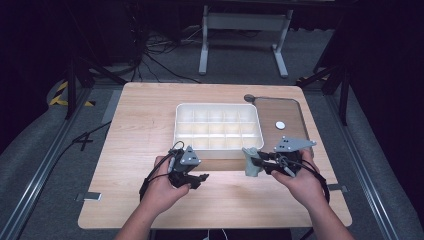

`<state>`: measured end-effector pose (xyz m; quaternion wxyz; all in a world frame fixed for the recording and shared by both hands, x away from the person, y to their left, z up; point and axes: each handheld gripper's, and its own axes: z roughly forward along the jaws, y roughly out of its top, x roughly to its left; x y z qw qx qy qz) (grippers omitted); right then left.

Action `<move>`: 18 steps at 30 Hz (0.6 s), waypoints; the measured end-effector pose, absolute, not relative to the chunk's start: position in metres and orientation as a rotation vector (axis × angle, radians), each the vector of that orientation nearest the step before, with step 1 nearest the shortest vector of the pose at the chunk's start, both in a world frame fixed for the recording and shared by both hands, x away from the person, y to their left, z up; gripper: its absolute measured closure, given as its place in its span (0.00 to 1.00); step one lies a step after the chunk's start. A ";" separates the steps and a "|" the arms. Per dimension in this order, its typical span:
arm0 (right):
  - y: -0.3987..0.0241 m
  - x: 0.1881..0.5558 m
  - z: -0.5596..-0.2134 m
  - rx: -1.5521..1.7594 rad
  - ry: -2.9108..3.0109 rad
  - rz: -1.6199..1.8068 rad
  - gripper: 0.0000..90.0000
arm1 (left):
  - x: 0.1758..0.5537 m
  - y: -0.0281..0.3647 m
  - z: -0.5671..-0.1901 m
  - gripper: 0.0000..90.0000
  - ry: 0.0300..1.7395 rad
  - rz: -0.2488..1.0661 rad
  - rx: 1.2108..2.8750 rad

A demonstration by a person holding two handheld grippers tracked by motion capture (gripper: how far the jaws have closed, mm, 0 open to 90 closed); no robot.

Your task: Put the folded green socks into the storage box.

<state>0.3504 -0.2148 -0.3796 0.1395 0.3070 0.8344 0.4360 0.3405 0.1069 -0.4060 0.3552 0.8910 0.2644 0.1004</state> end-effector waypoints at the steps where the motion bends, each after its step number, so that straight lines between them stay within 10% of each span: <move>1: -0.215 0.351 -0.379 0.874 2.408 1.250 0.79 | 0.341 0.107 -0.406 0.51 0.684 0.261 2.298; 18: -0.220 0.371 -0.364 0.766 2.384 1.245 0.79 | 0.341 0.117 -0.403 0.52 0.714 0.258 2.280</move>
